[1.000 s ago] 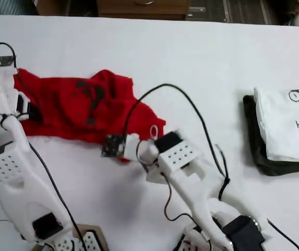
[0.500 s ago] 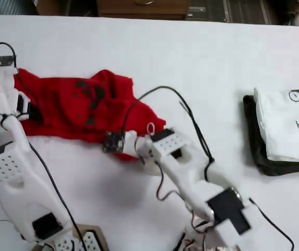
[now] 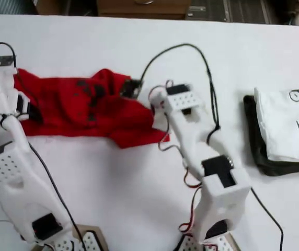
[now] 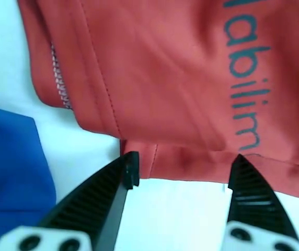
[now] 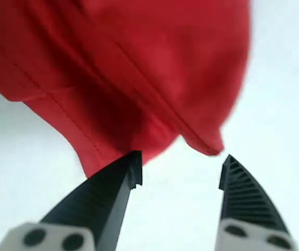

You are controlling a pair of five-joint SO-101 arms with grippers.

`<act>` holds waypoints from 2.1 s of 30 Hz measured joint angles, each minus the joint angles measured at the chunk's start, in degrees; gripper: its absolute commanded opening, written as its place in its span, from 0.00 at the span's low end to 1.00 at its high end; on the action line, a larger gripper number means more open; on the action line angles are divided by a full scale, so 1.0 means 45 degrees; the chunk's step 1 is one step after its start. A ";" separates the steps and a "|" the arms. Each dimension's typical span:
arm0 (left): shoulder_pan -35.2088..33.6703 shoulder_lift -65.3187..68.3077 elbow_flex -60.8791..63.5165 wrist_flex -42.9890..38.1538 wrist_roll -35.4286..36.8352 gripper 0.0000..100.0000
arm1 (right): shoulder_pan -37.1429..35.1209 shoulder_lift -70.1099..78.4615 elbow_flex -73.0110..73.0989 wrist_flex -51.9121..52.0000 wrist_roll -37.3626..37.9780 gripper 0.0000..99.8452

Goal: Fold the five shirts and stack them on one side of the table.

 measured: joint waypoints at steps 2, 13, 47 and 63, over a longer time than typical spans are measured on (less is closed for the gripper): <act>0.0000 0.0000 0.0000 0.0098 0.0000 0.29 | 0.0059 0.0039 -0.0625 0.0781 0.0000 0.25; 0.0000 0.0000 0.0000 0.0098 0.0000 0.29 | -0.0664 0.0059 -0.0469 0.3907 0.2559 0.25; 0.0000 0.0000 0.0000 0.0098 0.0000 0.29 | -0.0762 0.2520 -0.0996 0.3419 0.4591 0.12; 0.0000 0.0000 0.0000 0.0137 0.0000 0.29 | -0.0508 0.2813 -0.2930 0.3849 0.3263 0.02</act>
